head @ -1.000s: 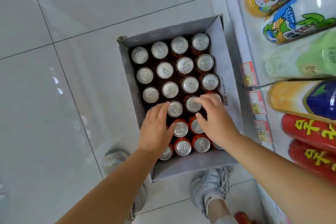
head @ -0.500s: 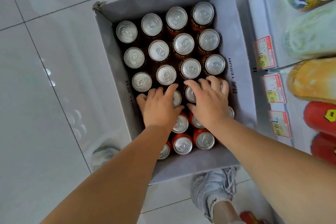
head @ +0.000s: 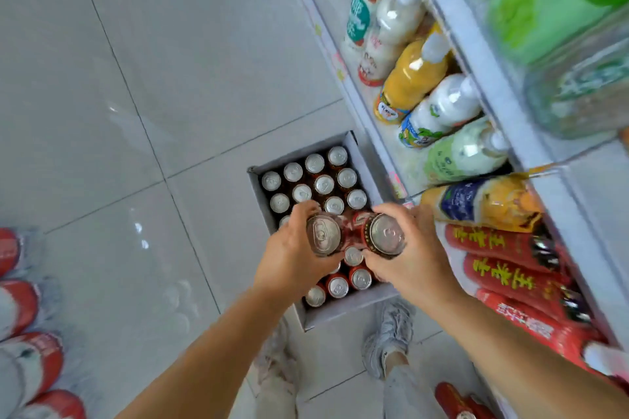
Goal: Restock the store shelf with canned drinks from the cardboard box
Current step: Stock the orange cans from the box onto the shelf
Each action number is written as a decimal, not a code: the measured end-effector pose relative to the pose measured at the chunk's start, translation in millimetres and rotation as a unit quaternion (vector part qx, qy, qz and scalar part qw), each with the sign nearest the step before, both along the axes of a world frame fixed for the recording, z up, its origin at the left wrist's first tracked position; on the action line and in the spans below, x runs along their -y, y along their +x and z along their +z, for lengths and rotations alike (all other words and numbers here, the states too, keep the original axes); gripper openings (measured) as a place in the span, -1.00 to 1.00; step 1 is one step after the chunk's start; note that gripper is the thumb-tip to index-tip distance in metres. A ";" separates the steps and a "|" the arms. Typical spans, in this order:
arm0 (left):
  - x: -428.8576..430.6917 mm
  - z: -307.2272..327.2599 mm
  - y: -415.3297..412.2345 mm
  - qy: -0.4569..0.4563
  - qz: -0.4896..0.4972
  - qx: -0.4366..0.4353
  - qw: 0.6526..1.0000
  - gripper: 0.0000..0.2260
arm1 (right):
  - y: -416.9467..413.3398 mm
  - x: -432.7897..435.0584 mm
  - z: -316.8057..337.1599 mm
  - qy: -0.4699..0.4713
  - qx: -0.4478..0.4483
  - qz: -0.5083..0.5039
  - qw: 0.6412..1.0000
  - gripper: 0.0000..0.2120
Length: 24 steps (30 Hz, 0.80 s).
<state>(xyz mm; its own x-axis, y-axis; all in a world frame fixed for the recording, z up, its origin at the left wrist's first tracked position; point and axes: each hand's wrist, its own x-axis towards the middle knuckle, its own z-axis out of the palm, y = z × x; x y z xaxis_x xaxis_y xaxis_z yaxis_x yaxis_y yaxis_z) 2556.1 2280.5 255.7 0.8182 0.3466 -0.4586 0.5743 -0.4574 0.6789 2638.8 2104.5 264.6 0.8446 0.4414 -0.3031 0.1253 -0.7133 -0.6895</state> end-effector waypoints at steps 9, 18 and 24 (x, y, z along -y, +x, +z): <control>-11.6 350.2 14.4 -0.030 -0.083 0.158 0.984 -0.32 | -42.9 19.5 344.2 0.134 0.093 -0.133 0.978 -0.42; 50.9 533.0 21.1 -0.226 -0.187 0.275 0.915 -0.53 | -100.4 80.9 527.4 0.264 0.135 -0.301 0.906 -0.36; 118.4 605.0 29.3 -0.307 -0.262 0.306 0.862 -0.62 | -109.3 144.5 595.1 0.310 0.229 -0.399 0.832 -0.44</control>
